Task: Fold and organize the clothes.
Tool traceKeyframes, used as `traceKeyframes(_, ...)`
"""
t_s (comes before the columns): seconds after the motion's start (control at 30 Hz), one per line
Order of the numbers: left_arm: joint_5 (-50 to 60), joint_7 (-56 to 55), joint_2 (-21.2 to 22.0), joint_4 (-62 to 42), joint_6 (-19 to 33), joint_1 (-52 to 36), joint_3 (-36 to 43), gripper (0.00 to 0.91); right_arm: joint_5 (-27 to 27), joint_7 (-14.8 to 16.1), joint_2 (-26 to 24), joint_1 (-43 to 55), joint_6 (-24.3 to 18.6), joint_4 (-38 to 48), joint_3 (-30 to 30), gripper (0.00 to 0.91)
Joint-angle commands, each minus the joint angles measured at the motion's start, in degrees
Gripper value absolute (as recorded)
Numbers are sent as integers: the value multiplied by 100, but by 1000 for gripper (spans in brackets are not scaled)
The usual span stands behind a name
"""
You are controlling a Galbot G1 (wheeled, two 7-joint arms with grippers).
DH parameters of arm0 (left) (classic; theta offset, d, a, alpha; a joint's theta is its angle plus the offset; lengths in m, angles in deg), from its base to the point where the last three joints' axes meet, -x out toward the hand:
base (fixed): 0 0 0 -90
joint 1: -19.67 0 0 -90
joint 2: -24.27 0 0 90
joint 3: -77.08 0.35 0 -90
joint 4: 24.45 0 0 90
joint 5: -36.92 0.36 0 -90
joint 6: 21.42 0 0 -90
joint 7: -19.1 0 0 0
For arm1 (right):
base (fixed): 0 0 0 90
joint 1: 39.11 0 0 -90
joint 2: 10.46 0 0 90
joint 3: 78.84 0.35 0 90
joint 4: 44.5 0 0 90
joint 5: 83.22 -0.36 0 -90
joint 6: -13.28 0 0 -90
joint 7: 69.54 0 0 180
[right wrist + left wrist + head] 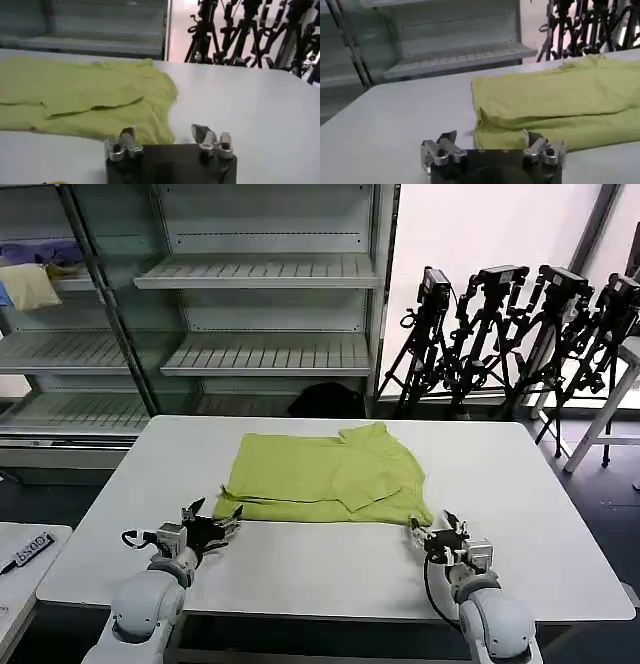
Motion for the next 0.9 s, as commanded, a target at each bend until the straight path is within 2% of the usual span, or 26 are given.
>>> traceKeyframes(0.03, 9, 18, 4, -121, 2, 33, -4, 443, 58, 1, 19, -25, 14, 79, 10, 0)
traceKeyframes(0.07, 10, 23, -3, -134, 2, 40, -5, 282, 69, 3, 18, -18, 17, 70, 8, 0)
traceKeyframes(0.1, 16, 30, -6, -153, -3, 48, -6, 262, 75, 1, 16, -15, 18, 60, 6, 0)
traceKeyframes(0.17, 13, 53, -5, -205, 10, 51, -11, 121, 86, 1, 17, -8, 18, 38, 3, 0)
traceKeyframes(0.2, 12, 64, -4, -227, 19, 51, -14, 20, 88, 5, 17, -8, 19, 25, -1, 0)
traceKeyframes(0.63, -59, 102, 59, -93, 38, 250, -17, 0, 117, 12, 15, -47, 22, -141, -14, 0)
traceKeyframes(0.9, -62, 152, -142, 512, 2, 753, -181, 0, -316, -102, -106, -630, 34, -825, 16, 0)
